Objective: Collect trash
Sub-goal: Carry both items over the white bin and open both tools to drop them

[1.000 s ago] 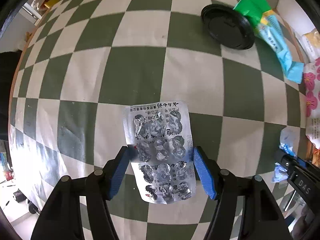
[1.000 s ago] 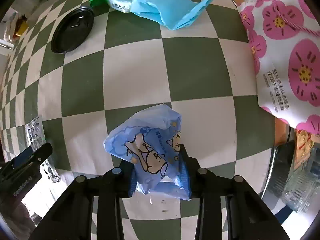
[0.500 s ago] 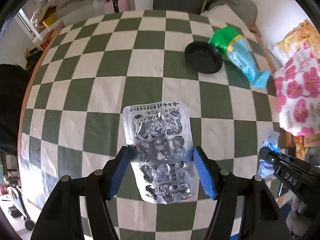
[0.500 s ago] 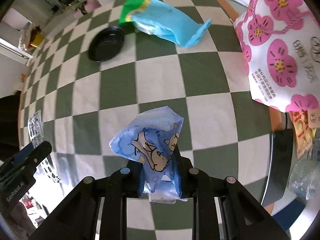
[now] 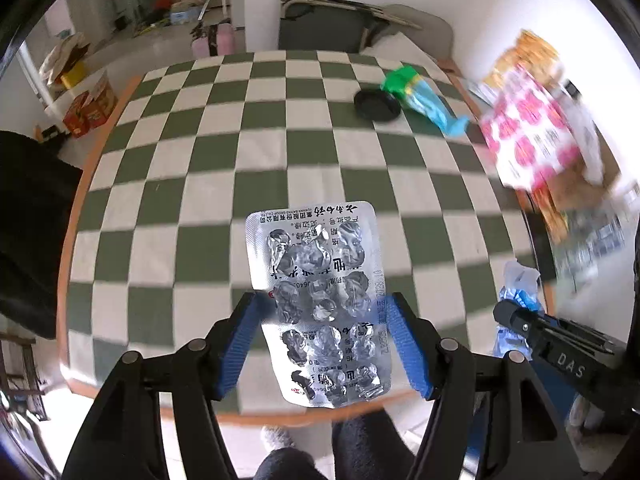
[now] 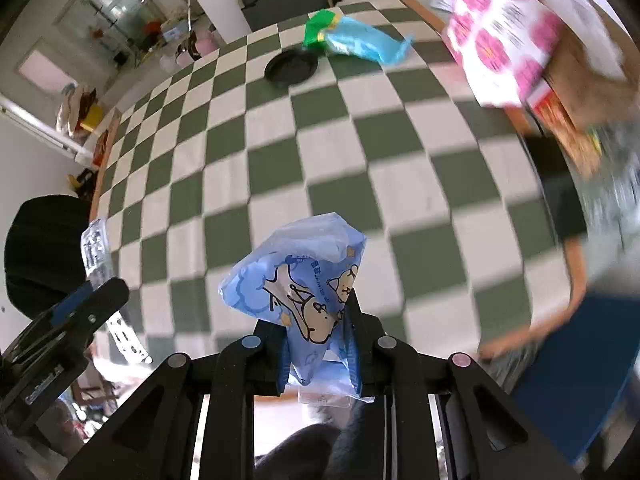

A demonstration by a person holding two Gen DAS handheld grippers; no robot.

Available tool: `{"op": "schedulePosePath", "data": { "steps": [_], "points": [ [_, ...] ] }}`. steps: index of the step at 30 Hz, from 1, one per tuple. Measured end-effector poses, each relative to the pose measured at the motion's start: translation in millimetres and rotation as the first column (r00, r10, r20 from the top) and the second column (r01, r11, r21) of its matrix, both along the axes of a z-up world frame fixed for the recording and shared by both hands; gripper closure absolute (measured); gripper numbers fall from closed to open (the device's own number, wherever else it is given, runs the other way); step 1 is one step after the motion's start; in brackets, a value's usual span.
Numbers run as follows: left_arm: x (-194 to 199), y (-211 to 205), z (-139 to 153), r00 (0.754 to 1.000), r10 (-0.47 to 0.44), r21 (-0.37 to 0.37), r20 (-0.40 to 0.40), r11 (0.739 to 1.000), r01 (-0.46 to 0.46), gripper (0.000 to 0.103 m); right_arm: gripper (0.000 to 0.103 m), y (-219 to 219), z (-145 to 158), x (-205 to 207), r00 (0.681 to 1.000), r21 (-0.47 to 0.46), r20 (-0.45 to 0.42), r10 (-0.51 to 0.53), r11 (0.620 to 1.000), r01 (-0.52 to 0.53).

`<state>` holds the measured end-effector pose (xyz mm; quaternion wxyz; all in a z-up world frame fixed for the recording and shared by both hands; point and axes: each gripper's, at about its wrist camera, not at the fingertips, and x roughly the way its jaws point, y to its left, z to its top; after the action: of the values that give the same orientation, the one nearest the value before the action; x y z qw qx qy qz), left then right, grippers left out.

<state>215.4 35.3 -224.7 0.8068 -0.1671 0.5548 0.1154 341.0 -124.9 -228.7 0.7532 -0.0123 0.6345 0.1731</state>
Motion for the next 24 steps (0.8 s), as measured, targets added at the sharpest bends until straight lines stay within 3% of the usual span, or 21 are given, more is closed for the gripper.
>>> {"op": "schedulePosePath", "data": {
  "steps": [6,11,17,24],
  "points": [
    [-82.7,-15.2,-11.9,0.992,-0.110,-0.030,-0.056,0.994,0.109,0.041,0.080,-10.0,-6.2,-113.7,0.997,0.012,-0.052,-0.062,0.998,0.063],
    [-137.1,-26.4,-48.4,0.982,-0.131,-0.131,-0.136,0.985,0.114,0.041,0.080,-32.6,-48.1,-186.1,0.978,-0.014,-0.174,-0.113,0.994,0.113],
    [-176.4,-32.4,-148.8,0.962,-0.068,-0.270,-0.266,0.963,-0.007,0.041,0.080,-63.5,-130.4,-230.4,0.939,-0.046,-0.305,-0.156,0.988,0.149],
    [-181.4,-29.2,-317.7,0.920,0.034,-0.325,-0.390,0.930,-0.171,0.041,0.080,-79.0,-291.8,-239.5,0.883,-0.026,-0.433,-0.183,0.981,0.190]
  ]
}}
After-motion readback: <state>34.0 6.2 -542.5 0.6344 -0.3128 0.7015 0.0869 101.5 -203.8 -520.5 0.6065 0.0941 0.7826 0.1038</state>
